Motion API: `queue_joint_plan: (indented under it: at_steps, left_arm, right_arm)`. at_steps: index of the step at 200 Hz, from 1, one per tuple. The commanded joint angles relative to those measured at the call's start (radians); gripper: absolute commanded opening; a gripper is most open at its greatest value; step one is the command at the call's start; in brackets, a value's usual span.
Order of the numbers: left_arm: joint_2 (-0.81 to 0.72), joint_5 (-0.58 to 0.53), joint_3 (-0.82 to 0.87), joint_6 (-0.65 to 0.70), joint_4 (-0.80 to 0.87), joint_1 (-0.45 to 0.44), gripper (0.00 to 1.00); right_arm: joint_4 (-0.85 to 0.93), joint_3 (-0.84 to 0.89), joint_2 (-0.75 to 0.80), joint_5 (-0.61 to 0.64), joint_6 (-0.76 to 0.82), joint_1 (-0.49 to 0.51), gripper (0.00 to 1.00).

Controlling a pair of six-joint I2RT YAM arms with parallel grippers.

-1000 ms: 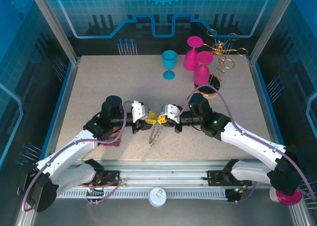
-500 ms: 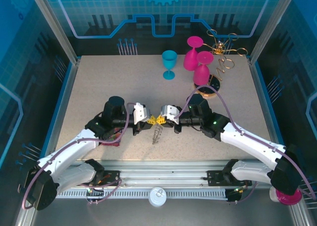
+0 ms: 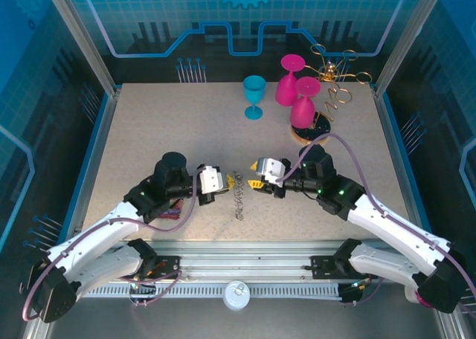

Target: Put the keys on the keyring

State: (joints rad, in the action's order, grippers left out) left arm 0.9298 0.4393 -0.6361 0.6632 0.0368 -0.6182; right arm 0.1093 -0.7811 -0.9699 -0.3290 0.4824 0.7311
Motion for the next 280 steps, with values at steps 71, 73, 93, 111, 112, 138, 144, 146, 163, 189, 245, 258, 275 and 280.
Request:
queue_joint_plan:
  at_steps: [71,73,93,111,112,138,144,146,163,189,245,258,275,280]
  left_arm:
    - [-0.019,-0.195,-0.018,0.261,0.070,-0.085,0.00]
    - [-0.018,-0.194,-0.020,0.259,0.072,-0.086,0.00]
    - [-0.017,-0.181,-0.023,0.254,0.086,-0.088,0.00]
    - [-0.014,-0.164,-0.026,0.231,0.092,-0.088,0.00]
    - [-0.014,-0.163,-0.025,0.230,0.092,-0.089,0.00]
    - [-0.009,-0.145,-0.043,0.158,0.102,-0.088,0.00]
    - [-0.009,-0.142,-0.046,0.141,0.102,-0.088,0.00]
    - [-0.008,-0.140,-0.046,0.134,0.101,-0.087,0.00]
    - [-0.011,-0.130,-0.050,0.087,0.099,-0.088,0.00]
    - [-0.009,-0.113,-0.049,0.033,0.094,-0.089,0.00]
    - [-0.012,-0.063,-0.042,0.003,0.078,-0.088,0.00]
    - [-0.013,-0.050,-0.045,0.005,0.081,-0.089,0.00]
    - [-0.013,-0.032,-0.048,0.005,0.086,-0.088,0.00]
    - [-0.013,-0.027,-0.049,0.005,0.086,-0.088,0.00]
  right_arm:
    - [-0.065,0.032,-0.093,0.116,0.161,0.055,0.18]
    - [-0.065,0.032,-0.095,0.118,0.164,0.058,0.18]
    - [-0.081,0.037,-0.111,0.122,0.173,0.076,0.19]
    - [-0.086,0.039,-0.120,0.112,0.181,0.093,0.22]
    - [-0.085,0.039,-0.120,0.111,0.182,0.093,0.22]
    - [-0.086,0.046,-0.126,0.077,0.195,0.111,0.26]
    - [-0.087,0.046,-0.129,0.071,0.197,0.114,0.27]
    - [-0.088,0.046,-0.130,0.069,0.197,0.115,0.27]
    - [-0.082,0.042,-0.140,0.061,0.208,0.126,0.27]
    - [-0.078,0.037,-0.147,0.039,0.216,0.133,0.27]
    - [-0.089,0.034,-0.164,0.028,0.211,0.137,0.23]
    - [-0.089,0.034,-0.168,0.026,0.210,0.137,0.22]
    - [-0.092,0.032,-0.170,0.023,0.210,0.139,0.20]
    - [-0.092,0.032,-0.172,0.022,0.209,0.139,0.20]
